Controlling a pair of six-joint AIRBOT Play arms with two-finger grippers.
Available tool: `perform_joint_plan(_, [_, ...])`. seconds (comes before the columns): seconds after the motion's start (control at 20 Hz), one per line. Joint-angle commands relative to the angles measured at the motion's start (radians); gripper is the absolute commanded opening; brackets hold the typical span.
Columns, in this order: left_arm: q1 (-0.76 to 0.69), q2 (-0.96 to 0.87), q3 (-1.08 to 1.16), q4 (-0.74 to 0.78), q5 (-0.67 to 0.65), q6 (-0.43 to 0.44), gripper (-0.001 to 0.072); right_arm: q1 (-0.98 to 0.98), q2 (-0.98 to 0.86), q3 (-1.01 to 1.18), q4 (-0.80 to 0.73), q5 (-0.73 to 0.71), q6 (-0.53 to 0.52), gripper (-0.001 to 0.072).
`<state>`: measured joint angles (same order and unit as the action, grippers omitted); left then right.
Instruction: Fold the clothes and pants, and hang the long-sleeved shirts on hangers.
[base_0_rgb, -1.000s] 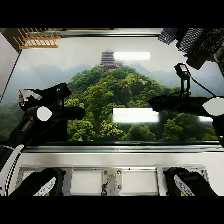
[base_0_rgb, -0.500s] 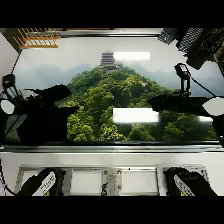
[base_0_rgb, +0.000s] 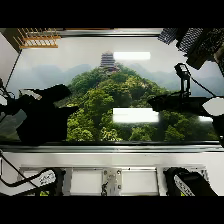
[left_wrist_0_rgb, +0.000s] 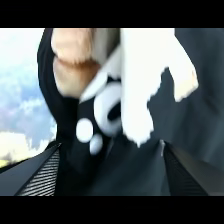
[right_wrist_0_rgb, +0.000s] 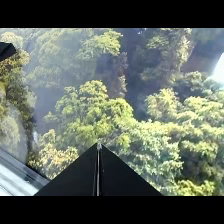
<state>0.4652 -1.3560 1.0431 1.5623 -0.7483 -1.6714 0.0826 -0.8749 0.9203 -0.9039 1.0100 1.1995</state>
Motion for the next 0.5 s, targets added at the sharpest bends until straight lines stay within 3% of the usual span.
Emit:
perform_joint_plan(0.0, [0.006, -0.119, 0.095, -0.075, -0.024, 0.000, 0.0678, 0.001, 0.000, 0.000, 0.000, 0.000, 0.000, 0.0015])
perform_joint_plan(0.2, [-0.003, -0.188, 0.116, -0.264, -0.037, 0.064, 0.0675, 0.001, 0.000, 0.000, 0.000, 0.000, 0.000, 0.0015])
perform_joint_plan(0.25, [-0.015, -0.191, 0.116, -0.283, -0.037, 0.064, 0.0546, 0.001, 0.000, 0.000, 0.000, 0.000, 0.000, 0.0014])
perform_joint_plan(0.3, [-0.036, -0.186, 0.116, -0.283, -0.038, 0.064, 0.0185, 0.001, 0.000, 0.000, 0.000, 0.000, 0.000, 0.0015])
perform_joint_plan(0.35, [-0.067, -0.172, 0.116, -0.283, -0.036, 0.074, 0.0007, 0.001, 0.000, 0.000, 0.000, 0.000, 0.000, 0.0014])
perform_joint_plan(0.45, [-0.148, -0.121, 0.116, -0.283, -0.026, 0.107, 0.0007, 0.001, 0.000, 0.000, 0.000, 0.000, 0.000, 0.0014])
